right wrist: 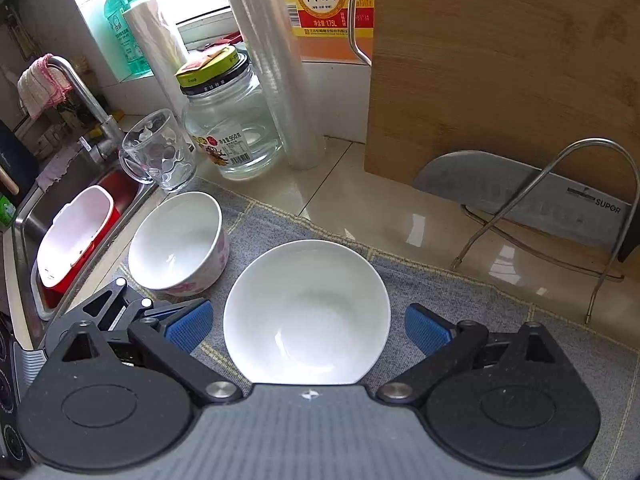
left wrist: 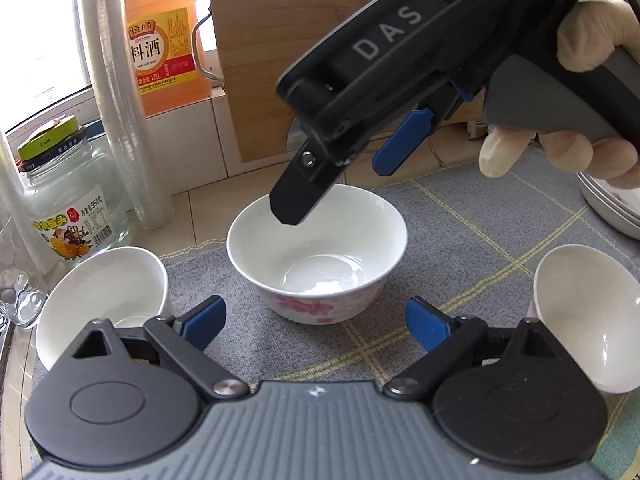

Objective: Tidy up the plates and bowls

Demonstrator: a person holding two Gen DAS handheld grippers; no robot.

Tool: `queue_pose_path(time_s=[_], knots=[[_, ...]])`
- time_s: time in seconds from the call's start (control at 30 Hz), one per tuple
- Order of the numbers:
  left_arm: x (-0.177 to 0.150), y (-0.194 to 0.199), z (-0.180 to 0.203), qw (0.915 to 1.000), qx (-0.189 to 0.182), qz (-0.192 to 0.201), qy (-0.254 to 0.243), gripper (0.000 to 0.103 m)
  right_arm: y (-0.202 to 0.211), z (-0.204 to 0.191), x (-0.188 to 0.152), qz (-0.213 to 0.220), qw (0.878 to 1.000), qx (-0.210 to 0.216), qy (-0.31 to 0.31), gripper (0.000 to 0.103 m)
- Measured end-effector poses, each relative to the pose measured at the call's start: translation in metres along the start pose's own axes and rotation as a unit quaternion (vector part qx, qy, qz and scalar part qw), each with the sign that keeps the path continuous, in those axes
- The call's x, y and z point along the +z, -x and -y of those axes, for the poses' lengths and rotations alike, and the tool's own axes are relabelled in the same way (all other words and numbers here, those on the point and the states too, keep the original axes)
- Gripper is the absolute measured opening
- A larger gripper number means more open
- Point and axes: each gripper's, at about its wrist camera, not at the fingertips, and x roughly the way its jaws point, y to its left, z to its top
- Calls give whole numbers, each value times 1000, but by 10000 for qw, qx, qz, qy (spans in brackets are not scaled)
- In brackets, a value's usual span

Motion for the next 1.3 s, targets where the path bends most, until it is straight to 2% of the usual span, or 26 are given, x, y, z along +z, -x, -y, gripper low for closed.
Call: queue_pose_path(time_s=[0.13, 0.43, 0.63, 1.3], knots=[[-1, -9, -1, 9999, -2, -112, -33, 90, -15, 4, 6, -244, 9996, -5, 148, 103], [2, -16, 0, 9999, -37, -114, -114, 89, -32, 16, 13, -479, 9984, 236, 179, 103], [5, -18, 0, 9998, -49, -60, -156, 80, -39, 15, 15, -589, 9972, 374, 255, 88], [11, -16, -3, 9997, -192, -76, -115, 80, -41, 17, 15, -575, 9968, 487, 278, 87]])
